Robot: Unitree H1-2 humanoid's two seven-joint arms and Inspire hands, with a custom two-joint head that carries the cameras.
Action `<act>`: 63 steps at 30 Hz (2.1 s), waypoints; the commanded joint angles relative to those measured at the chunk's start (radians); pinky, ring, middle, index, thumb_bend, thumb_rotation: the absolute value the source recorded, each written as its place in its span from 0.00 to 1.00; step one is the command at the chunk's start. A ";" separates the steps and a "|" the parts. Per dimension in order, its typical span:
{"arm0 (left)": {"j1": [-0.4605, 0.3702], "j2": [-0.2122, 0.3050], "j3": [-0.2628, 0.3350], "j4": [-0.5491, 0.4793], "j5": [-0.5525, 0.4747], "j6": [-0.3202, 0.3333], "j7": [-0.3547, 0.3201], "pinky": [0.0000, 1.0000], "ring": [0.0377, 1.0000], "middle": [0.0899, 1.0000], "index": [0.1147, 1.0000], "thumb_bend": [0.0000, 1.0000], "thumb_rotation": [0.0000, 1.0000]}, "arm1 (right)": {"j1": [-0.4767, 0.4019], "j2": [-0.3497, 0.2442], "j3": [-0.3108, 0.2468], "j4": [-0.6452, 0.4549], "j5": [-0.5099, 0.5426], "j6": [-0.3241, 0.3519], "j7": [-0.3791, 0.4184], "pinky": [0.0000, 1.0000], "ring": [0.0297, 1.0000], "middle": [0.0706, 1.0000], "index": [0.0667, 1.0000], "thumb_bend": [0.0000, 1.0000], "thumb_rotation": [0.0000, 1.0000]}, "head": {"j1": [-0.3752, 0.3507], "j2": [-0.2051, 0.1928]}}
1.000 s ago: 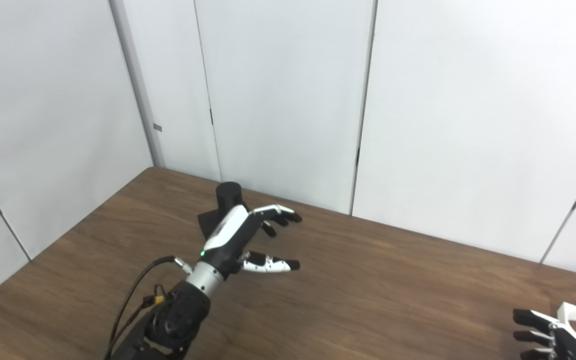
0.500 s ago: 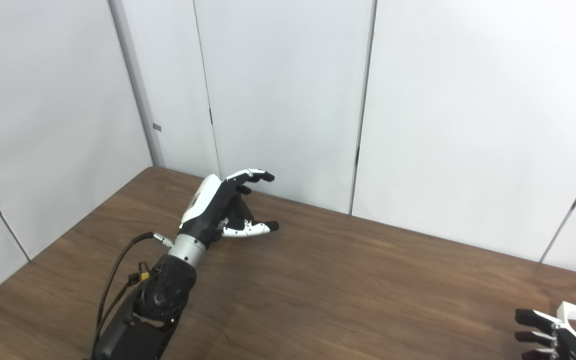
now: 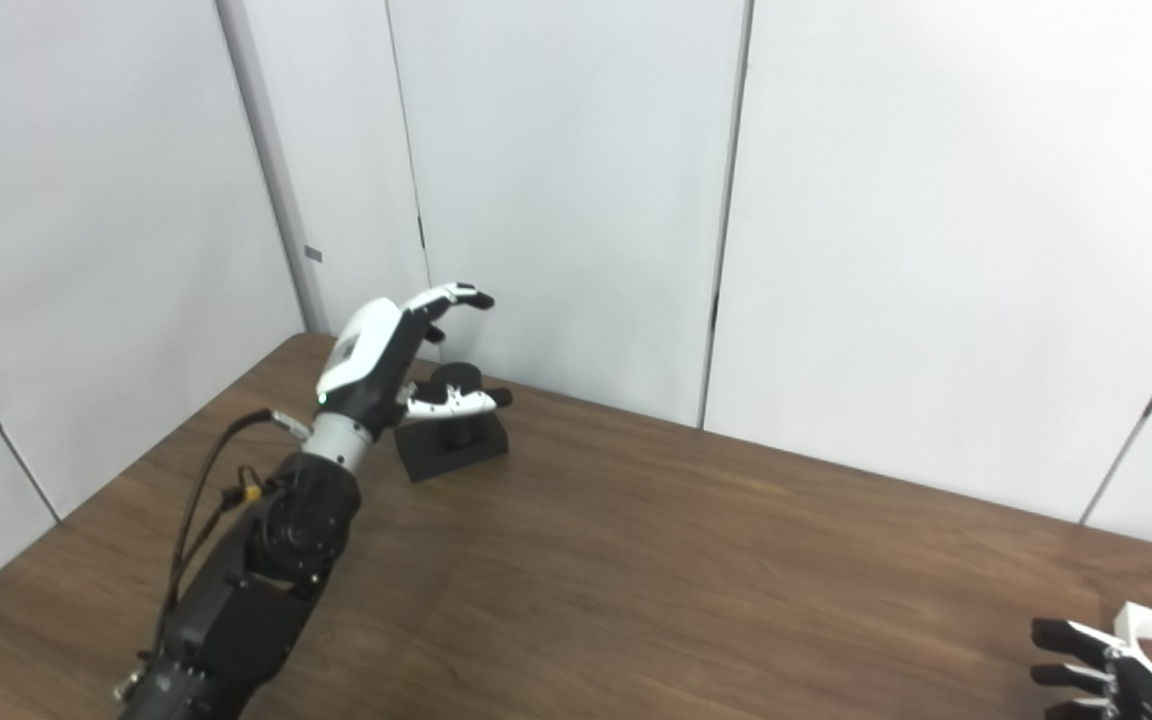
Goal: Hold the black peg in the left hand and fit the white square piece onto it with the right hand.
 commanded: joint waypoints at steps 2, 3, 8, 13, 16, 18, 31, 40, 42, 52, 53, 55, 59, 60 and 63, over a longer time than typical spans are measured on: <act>-0.062 0.028 0.006 -0.003 0.022 0.023 0.025 0.68 0.87 0.88 0.74 0.89 0.21 | -0.027 -0.013 -0.009 -0.028 0.005 -0.027 -0.003 0.46 0.61 0.68 0.66 0.62 0.01 | 0.000 0.001; -0.068 0.032 0.007 0.001 0.028 0.030 0.029 0.66 0.85 0.88 0.73 0.92 0.24 | -0.027 -0.014 -0.009 -0.030 0.008 -0.028 -0.001 0.47 0.61 0.68 0.66 0.62 0.01 | -0.002 0.006; -0.092 0.047 0.006 0.012 0.051 0.092 0.026 0.68 0.87 0.90 0.73 0.97 0.26 | -0.025 -0.016 -0.009 -0.035 0.008 -0.033 -0.001 0.46 0.61 0.68 0.66 0.62 0.00 | -0.005 0.009; -0.113 0.081 -0.019 0.049 0.080 0.139 0.004 0.84 0.94 0.95 0.76 1.00 0.31 | -0.020 -0.014 -0.012 -0.050 0.011 -0.016 0.001 0.45 0.60 0.67 0.65 0.62 0.00 | -0.005 0.011; -0.119 0.096 -0.034 0.078 0.086 0.150 0.001 0.79 0.92 0.95 0.75 1.00 0.34 | -0.019 -0.017 -0.013 -0.048 0.016 -0.015 0.005 0.45 0.59 0.67 0.65 0.63 0.01 | -0.007 0.013; -0.124 0.101 -0.043 0.100 0.090 0.164 -0.001 0.78 0.91 0.95 0.75 1.00 0.37 | -0.019 -0.018 -0.013 -0.048 0.016 -0.015 0.007 0.45 0.59 0.67 0.65 0.63 0.01 | -0.007 0.014; -0.151 0.150 -0.129 0.204 0.157 0.258 -0.033 0.88 1.00 1.00 0.82 1.00 0.54 | -0.015 -0.017 -0.020 -0.054 0.019 -0.024 0.005 0.44 0.58 0.67 0.65 0.63 0.00 | -0.006 0.021; -0.144 0.149 -0.167 0.240 0.184 0.276 0.000 0.89 1.00 0.99 0.80 1.00 0.57 | -0.007 -0.024 -0.023 -0.059 0.024 -0.029 0.010 0.45 0.58 0.67 0.65 0.63 0.01 | -0.005 0.030; -0.145 0.147 -0.175 0.246 0.189 0.291 -0.007 0.91 1.00 1.00 0.81 1.00 0.58 | -0.007 -0.025 -0.024 -0.057 0.027 -0.034 0.010 0.45 0.58 0.67 0.65 0.63 0.01 | -0.005 0.030; -0.151 0.155 -0.224 0.303 0.203 0.324 -0.030 0.96 1.00 1.00 0.85 1.00 0.64 | 0.001 -0.031 -0.026 -0.060 0.027 -0.037 0.009 0.45 0.59 0.67 0.65 0.64 0.03 | -0.009 0.041; -0.151 0.155 -0.225 0.307 0.201 0.323 -0.029 0.96 1.00 1.00 0.85 1.00 0.64 | 0.002 -0.031 -0.026 -0.062 0.026 -0.035 0.009 0.45 0.58 0.67 0.65 0.64 0.04 | -0.010 0.042; -0.150 0.155 -0.226 0.312 0.197 0.324 -0.028 0.96 1.00 1.00 0.84 1.00 0.64 | 0.004 -0.029 -0.027 -0.068 0.026 -0.030 0.009 0.45 0.58 0.67 0.65 0.64 0.04 | -0.011 0.044; -0.146 0.152 -0.224 0.321 0.189 0.326 -0.031 0.95 1.00 1.00 0.84 1.00 0.62 | 0.008 -0.026 -0.027 -0.078 0.023 -0.020 0.007 0.45 0.59 0.67 0.66 0.64 0.07 | -0.012 0.045; -0.146 0.152 -0.224 0.322 0.188 0.329 -0.033 0.96 1.00 1.00 0.84 1.00 0.62 | 0.008 -0.026 -0.027 -0.079 0.023 -0.020 0.007 0.45 0.59 0.67 0.66 0.64 0.08 | -0.012 0.045; -0.148 0.152 -0.230 0.333 0.192 0.341 -0.039 0.96 1.00 1.00 0.84 1.00 0.63 | 0.010 -0.025 -0.027 -0.085 0.020 -0.012 0.007 0.46 0.60 0.68 0.66 0.63 0.06 | -0.013 0.047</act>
